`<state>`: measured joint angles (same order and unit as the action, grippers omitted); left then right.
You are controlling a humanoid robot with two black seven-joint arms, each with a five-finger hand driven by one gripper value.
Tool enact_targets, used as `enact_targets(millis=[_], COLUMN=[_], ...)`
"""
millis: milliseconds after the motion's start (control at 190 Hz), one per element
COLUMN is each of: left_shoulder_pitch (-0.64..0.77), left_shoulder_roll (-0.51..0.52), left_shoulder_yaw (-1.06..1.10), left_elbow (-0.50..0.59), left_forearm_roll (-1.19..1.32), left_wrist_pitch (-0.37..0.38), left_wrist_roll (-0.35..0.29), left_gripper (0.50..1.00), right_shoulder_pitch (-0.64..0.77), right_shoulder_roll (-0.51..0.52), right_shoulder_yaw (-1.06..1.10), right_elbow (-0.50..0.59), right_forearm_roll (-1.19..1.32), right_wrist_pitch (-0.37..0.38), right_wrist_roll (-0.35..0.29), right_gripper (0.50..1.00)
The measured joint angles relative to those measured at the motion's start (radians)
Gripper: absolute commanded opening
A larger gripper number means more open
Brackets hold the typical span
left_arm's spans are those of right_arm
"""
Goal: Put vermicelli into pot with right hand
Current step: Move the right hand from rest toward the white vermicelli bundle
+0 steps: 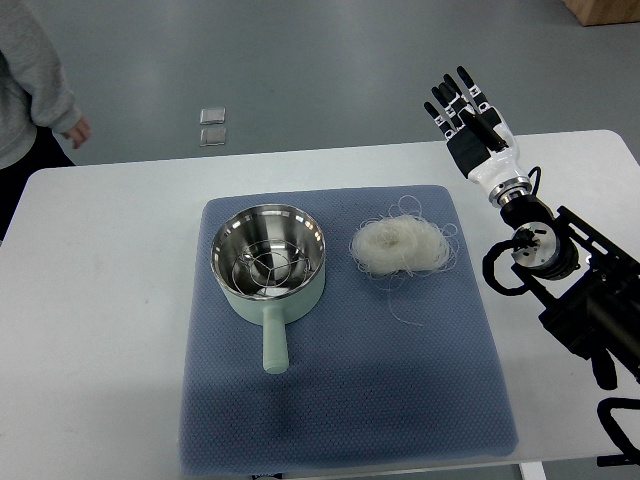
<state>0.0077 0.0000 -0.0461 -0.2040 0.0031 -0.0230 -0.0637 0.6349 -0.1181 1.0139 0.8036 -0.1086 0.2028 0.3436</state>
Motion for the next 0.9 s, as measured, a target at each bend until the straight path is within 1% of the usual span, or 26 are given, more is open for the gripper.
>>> enact_targets(millis=[116,279,569,695,901], left_shoulder_pitch=[0.0,0.0,0.0,0.0,0.0], left_shoulder_roll=[0.0,0.0,0.0,0.0,0.0], left_shoulder_yaw=[0.001,0.001,0.0,0.001,0.0], left_elbow=[0.0,0.0,-0.003,-0.003,-0.003], left_forearm_roll=[0.0,0.0,0.0,0.0,0.0], left_wrist_pitch=[0.0,0.0,0.0,0.0,0.0], left_wrist_roll=[0.003,0.03,0.034,0.035,0.035], left_gripper=[1.0,1.0,1.0,1.0,1.0], right_shoulder_pitch=[0.001,0.003,0.028,0.081,0.225], right_shoulder_roll=[0.0,-0.001,-0.012,-0.04,-0.148], right_shoulder_yaw=[0.001,0.0,-0.036,-0.118,-0.353], right_elbow=[0.0,0.0,0.001,0.003,0.004], right_forearm_roll=[0.0,0.0,-0.023,-0.119,-0.409], right_wrist_pitch=[0.0,0.0,0.004,0.006,0.008], right_wrist_roll=[0.0,-0.002,-0.011,-0.022,-0.074], right_gripper=[0.928,0.928,0.928,0.928,0.928])
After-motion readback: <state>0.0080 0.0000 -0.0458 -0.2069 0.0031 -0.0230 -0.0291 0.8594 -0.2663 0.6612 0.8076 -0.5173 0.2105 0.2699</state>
